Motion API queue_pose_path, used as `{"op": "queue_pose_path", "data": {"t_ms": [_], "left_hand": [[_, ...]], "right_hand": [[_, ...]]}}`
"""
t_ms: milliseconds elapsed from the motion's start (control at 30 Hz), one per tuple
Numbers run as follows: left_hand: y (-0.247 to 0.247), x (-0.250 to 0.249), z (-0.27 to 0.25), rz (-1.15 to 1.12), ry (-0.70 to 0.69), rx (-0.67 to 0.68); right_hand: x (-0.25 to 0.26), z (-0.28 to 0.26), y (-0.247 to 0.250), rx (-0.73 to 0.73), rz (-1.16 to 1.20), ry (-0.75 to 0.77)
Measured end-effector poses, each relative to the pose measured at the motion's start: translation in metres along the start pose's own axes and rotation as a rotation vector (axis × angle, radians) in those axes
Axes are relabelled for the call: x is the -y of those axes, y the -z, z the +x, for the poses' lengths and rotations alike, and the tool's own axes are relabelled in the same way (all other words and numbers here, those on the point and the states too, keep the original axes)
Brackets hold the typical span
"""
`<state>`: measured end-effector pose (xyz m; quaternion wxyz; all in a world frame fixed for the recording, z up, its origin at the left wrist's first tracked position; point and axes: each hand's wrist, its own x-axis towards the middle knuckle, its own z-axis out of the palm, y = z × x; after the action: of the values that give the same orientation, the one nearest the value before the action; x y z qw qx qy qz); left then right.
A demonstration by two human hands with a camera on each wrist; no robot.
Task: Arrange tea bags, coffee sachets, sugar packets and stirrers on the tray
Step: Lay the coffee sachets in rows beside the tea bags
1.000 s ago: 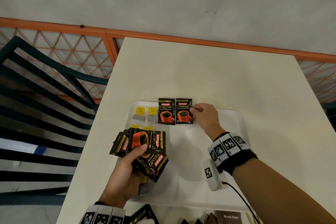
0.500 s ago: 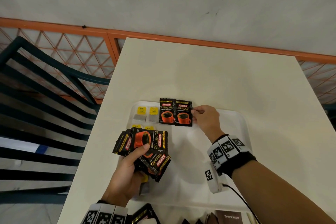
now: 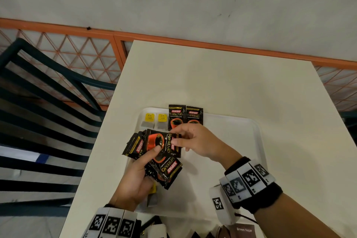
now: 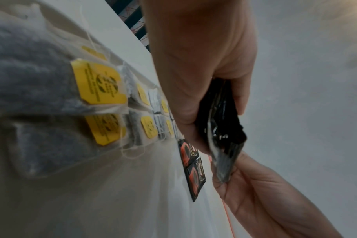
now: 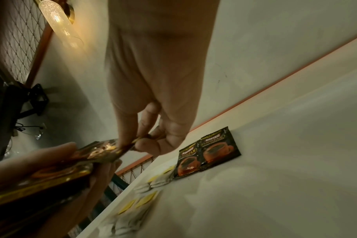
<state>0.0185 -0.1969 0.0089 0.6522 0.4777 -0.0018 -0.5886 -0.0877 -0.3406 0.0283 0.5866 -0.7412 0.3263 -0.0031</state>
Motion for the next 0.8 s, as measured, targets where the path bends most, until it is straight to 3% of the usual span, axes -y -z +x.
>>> {"op": "queue_pose_path", "data": {"t_ms": [100,267,333,433,533,633,800], "left_hand": [[0.005,-0.001,-0.002,0.009,-0.006,-0.015],[0.009,-0.001,-0.002,0.059,0.033,0.026],[0.008,0.001,-0.001,0.064,0.029,0.014],[0.007,0.003,0.002,-0.015,-0.030,-0.040],[0.010,0.003,0.005,-0.114,-0.052,-0.090],[0.008,0.003,0.006,-0.050,-0.068,-0.105],[0.008,0.004,0.003,-0.053,-0.024,-0.099]], "right_hand": [[0.005,-0.006,0.004,0.005,-0.088,0.036],[0.015,-0.013,0.008,0.151,-0.192,0.082],[0.014,-0.011,0.003,0.104,-0.207,0.106],[0.006,-0.007,-0.007,-0.125,0.016,-0.028],[-0.004,-0.008,-0.017,-0.123,0.234,-0.216],[-0.010,-0.009,-0.027,-0.069,0.345,-0.199],[-0.011,0.004,-0.022,-0.178,0.584,-0.164]]}}
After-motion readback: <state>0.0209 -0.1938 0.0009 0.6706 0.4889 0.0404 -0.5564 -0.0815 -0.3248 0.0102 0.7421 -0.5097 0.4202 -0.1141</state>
